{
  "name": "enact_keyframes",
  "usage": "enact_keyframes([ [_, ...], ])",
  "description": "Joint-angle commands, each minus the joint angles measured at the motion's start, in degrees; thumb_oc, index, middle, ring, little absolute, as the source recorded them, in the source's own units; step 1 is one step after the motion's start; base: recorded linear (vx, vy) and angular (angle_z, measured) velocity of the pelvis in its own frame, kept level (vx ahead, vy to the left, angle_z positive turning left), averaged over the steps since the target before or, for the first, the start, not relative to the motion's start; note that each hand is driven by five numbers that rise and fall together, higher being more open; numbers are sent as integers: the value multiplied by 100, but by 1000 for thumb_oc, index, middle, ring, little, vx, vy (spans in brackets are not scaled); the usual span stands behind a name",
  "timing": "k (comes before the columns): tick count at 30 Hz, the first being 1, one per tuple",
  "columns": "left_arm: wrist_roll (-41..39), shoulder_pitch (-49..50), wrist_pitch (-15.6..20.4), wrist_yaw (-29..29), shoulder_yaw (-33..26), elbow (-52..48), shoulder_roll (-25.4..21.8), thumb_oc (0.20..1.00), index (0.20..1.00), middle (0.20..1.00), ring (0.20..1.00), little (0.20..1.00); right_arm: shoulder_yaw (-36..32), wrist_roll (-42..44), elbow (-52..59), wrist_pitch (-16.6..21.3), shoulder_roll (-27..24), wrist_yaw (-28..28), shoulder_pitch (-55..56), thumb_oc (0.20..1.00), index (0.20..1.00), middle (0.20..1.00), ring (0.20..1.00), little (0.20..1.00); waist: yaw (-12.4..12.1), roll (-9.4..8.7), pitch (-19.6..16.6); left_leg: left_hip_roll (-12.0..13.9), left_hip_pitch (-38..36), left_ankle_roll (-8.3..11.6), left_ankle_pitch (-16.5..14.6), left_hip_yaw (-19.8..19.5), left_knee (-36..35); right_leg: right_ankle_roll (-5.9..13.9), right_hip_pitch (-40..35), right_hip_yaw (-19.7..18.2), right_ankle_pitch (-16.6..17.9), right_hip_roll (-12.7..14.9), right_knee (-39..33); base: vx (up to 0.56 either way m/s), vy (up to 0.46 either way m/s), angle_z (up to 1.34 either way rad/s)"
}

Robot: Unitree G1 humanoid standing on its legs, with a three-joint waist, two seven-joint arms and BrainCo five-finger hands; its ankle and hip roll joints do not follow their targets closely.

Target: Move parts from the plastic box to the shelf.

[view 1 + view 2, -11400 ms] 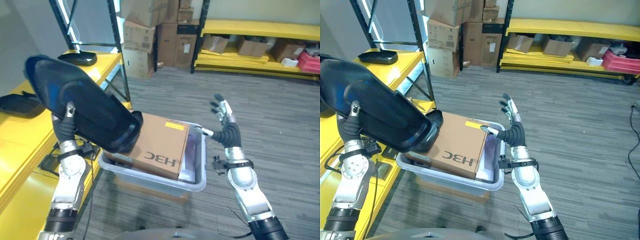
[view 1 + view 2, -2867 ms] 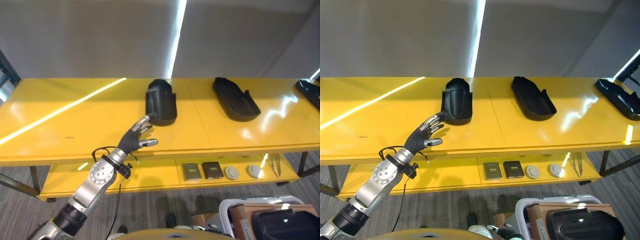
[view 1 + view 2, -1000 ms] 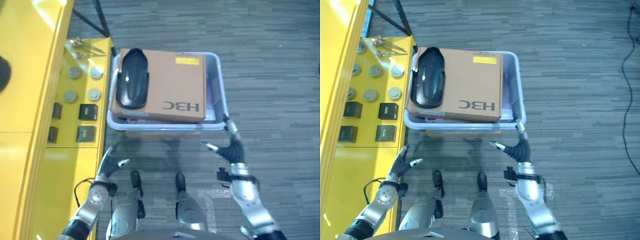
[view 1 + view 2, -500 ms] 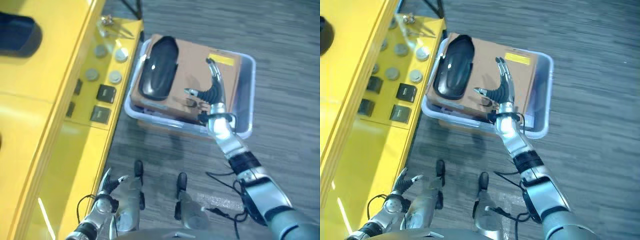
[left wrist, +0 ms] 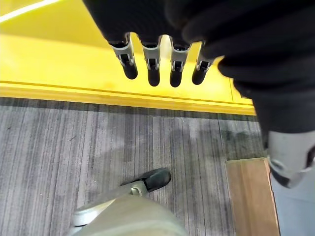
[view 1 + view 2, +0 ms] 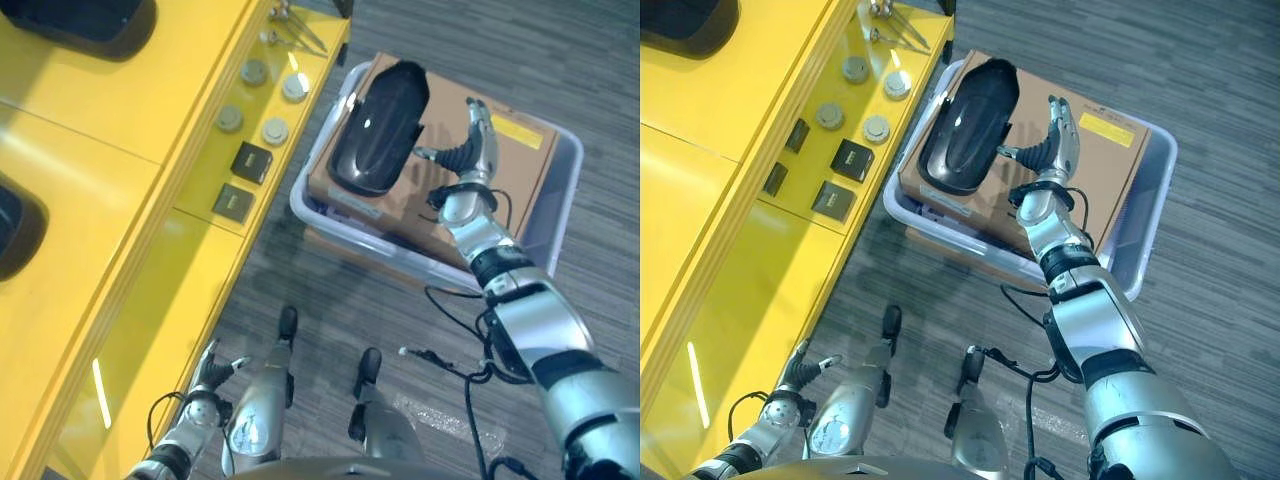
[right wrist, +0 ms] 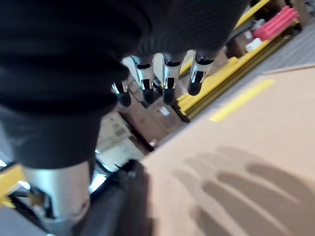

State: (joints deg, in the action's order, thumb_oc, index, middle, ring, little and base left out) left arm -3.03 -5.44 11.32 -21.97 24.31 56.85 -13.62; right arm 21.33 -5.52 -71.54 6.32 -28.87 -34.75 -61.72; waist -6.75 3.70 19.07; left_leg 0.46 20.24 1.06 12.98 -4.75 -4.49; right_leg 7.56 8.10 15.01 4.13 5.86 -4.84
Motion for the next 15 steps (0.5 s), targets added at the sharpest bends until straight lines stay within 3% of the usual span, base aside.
enact_keyframes([
  [1,-257,-375,133,88,272,34,-142,1000,1000,1000,1000,1000,510,461,-138,84,-614,419,-407,1000,1000,1000,1000,1000,-227,-132,154,43,-128,243,-675,-349,33,267,570,-405,271,418,-16,-58,6,26],
  [9,-448,-580,189,371,627,-390,-75,1000,1000,1000,1000,1000,492,893,-649,54,-1440,657,-726,1000,1000,1000,1000,1000,-552,176,313,-134,404,321,-463,-576,-28,317,947,-273,345,510,-16,-26,20,19],
  [15,-416,-597,134,355,631,-242,20,1000,1000,1000,1000,1000,326,1040,-574,114,-1357,319,-764,1000,1000,1000,1000,1000,-520,173,316,-153,423,313,-460,-594,-15,330,935,-308,318,516,-16,28,29,5],
])
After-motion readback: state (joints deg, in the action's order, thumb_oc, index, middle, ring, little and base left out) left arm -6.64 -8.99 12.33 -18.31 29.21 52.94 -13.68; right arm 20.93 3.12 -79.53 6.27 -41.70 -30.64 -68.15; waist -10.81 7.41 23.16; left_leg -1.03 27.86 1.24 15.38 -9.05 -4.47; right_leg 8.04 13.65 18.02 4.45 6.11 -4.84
